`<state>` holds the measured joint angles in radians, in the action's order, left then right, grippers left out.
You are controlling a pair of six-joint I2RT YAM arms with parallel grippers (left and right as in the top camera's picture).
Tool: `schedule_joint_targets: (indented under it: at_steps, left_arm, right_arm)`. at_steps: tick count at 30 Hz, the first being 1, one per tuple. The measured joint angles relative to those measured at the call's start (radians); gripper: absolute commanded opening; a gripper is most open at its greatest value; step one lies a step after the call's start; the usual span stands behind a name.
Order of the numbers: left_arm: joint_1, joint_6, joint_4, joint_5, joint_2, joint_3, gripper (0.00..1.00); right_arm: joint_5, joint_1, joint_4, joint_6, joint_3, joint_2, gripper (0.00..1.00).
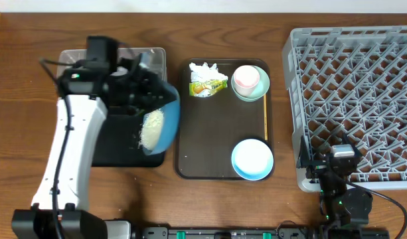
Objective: Sort waste into correct bins and load items into the dishwasher rack
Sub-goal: 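Lift the blue bowl with the left gripper and carry it over the black tray, then tilt the blue bowl with the left gripper to pour rice onto the black tray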
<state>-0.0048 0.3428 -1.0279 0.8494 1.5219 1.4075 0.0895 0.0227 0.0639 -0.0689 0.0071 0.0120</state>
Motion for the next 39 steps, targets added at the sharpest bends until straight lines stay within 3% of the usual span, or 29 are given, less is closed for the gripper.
schedule_joint_targets:
  at_steps: [11, 25, 39]
  left_arm:
    - [0.272, -0.188, -0.004, 0.31, 0.0, -0.175, 0.07]
    - [0.435, -0.322, -0.005, 0.605, 0.0, -0.272, 0.06]
    - [0.613, -0.341, -0.038, 0.674, 0.0, -0.272, 0.06]
  right_arm:
    - [0.0, 0.0, 0.0, 0.0, 0.0, 0.0, 0.99]
    - [0.0, 0.0, 0.0, 0.0, 0.0, 0.0, 0.99]
    - [0.0, 0.0, 0.0, 0.0, 0.0, 0.0, 0.99]
